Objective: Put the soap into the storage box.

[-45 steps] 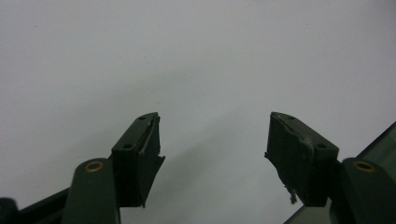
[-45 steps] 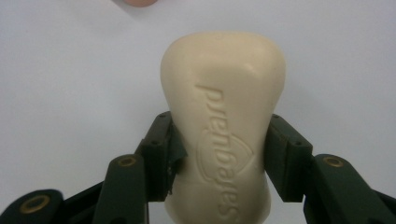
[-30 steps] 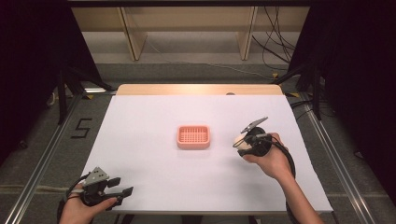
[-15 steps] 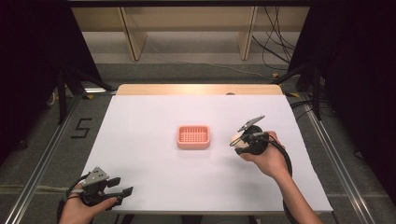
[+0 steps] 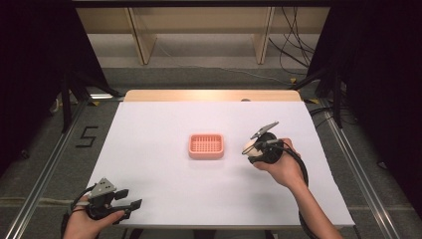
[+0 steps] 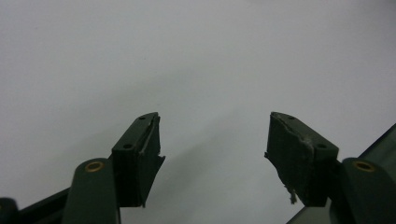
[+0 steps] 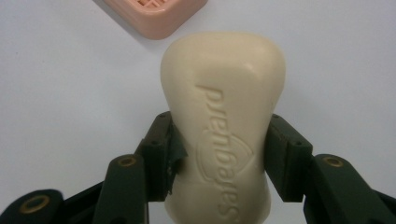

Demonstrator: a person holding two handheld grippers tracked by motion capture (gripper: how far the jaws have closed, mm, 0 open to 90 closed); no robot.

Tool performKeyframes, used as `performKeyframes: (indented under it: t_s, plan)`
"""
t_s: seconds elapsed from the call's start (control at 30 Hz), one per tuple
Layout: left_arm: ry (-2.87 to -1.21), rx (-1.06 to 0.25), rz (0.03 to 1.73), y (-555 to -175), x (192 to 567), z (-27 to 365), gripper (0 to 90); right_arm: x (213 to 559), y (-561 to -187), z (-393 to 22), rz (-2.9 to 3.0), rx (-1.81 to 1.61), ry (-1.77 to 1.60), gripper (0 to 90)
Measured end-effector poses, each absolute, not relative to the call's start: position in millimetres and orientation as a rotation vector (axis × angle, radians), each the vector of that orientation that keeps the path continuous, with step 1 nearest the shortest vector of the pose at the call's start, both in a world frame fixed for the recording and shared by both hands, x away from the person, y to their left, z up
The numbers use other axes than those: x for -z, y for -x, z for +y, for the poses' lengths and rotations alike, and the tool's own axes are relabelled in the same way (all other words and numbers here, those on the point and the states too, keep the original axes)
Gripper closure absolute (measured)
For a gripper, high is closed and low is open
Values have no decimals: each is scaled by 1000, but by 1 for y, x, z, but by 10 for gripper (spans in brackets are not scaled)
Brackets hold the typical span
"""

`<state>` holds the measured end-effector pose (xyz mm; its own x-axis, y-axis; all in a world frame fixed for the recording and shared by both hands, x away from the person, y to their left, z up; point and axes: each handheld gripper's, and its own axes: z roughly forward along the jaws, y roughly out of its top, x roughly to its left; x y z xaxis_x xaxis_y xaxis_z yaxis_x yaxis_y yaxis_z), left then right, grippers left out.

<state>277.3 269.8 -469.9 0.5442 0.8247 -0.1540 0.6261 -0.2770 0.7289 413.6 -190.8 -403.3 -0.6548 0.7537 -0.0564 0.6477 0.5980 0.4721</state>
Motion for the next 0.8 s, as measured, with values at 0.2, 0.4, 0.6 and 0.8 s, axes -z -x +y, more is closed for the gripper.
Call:
performKeyframes:
  t_s: [0.2,0.4,0.6,0.8]
  plan:
    - [-2014,-314,1169,-277,469,270,346,403,-416,-187,2573,-612,-1148,505]
    - [-2022,-310,1168,-278,469,271,346,404,-417,-185,2581,-615,-1152,505]
    - [-2023,-311,1166,-278,469,271,346,405,-417,-183,2577,-609,-1141,505]
    - [-2022,-310,1166,-278,469,271,346,405,-418,-178,2585,-607,-1152,505]
